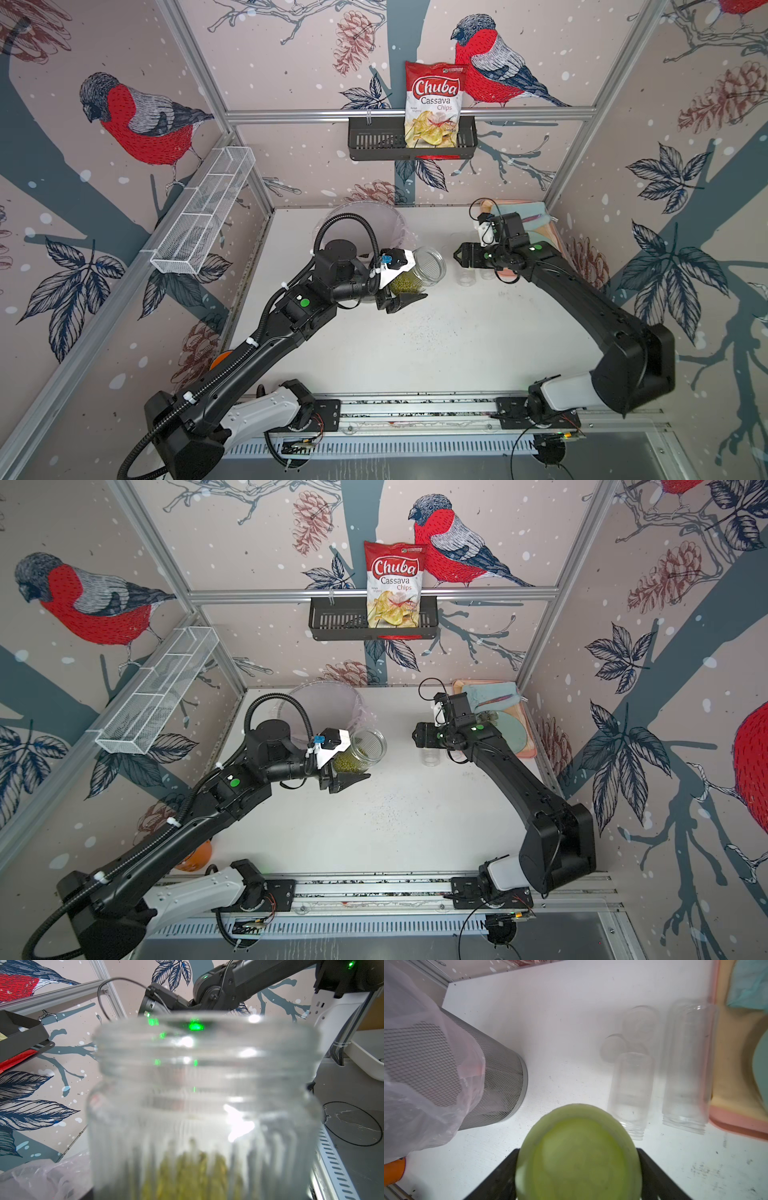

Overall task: Empty moldy mung beans from jars
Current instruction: Place the lid at the center of the board.

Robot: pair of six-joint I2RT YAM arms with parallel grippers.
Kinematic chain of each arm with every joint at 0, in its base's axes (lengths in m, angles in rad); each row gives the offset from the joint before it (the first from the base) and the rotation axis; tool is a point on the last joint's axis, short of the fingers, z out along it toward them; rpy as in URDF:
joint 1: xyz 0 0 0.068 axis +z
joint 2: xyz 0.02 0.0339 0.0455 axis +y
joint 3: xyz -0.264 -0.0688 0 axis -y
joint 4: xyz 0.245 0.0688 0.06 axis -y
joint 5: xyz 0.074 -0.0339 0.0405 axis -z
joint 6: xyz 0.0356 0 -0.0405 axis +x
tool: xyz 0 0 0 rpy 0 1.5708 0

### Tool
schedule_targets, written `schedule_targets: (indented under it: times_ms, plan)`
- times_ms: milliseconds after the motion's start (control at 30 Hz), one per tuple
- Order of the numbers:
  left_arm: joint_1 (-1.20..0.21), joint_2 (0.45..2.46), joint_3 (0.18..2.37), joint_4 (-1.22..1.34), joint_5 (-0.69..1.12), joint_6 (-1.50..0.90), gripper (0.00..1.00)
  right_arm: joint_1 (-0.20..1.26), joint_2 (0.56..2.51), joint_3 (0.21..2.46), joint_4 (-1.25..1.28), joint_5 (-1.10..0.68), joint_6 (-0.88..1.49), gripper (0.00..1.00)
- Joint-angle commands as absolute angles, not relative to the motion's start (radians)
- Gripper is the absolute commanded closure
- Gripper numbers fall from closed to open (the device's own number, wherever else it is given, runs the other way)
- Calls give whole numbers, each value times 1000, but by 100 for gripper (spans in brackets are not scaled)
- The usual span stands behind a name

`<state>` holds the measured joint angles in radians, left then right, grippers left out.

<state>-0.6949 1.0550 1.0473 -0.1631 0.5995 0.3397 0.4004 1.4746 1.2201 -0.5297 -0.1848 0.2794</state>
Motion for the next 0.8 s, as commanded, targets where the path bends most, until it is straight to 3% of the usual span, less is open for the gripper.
schedule_targets:
  times_ms: [0, 333, 767]
  plan:
    - [-692, 1052, 1065, -55, 605, 344, 100, 419, 1560, 1262, -466, -168, 300, 34]
    - [-693, 1051, 1080, -75, 591, 354, 100, 508, 1856, 1450, -471, -42, 287, 35]
    - [-692, 1042, 1075, -76, 579, 364, 100, 566, 2039, 1545, -495, 14, 286, 35]
